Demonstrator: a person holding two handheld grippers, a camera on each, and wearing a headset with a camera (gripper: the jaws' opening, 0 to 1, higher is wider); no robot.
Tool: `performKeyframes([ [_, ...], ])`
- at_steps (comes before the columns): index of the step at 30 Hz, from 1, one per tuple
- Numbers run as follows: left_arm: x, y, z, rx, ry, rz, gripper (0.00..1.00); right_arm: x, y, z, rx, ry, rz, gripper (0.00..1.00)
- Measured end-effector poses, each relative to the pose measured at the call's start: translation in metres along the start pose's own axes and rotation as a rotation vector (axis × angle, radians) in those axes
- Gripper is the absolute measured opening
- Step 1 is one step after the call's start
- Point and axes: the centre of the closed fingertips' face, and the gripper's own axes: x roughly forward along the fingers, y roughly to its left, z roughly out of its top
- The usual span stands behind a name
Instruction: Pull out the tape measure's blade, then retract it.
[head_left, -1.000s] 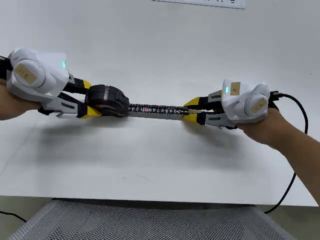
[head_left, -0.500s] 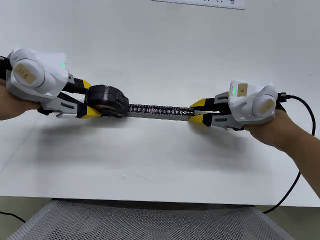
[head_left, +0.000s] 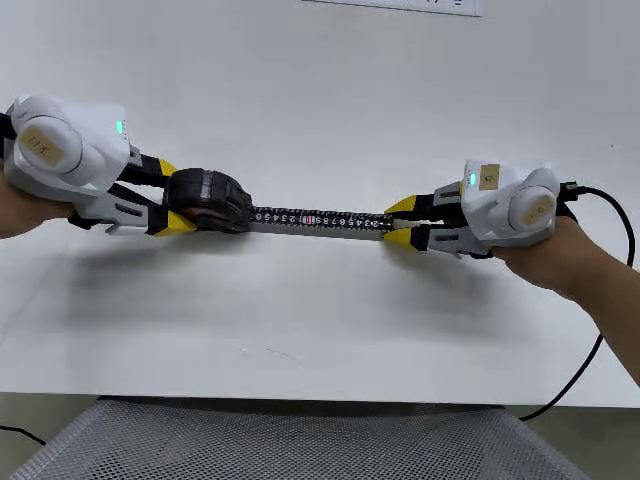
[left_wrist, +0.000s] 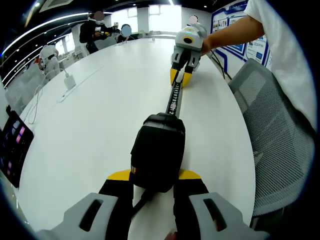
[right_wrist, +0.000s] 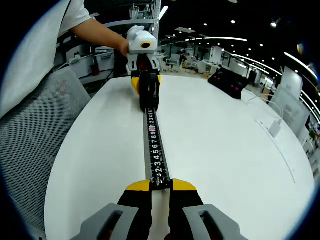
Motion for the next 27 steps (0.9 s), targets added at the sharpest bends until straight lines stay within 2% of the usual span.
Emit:
performKeyframes([
  [27, 0.0, 0.0, 0.002, -0.001, -0.002, -0.003, 0.25, -0.019, -0.006, -0.02, 0.024, 0.051, -0.016, 0.07],
])
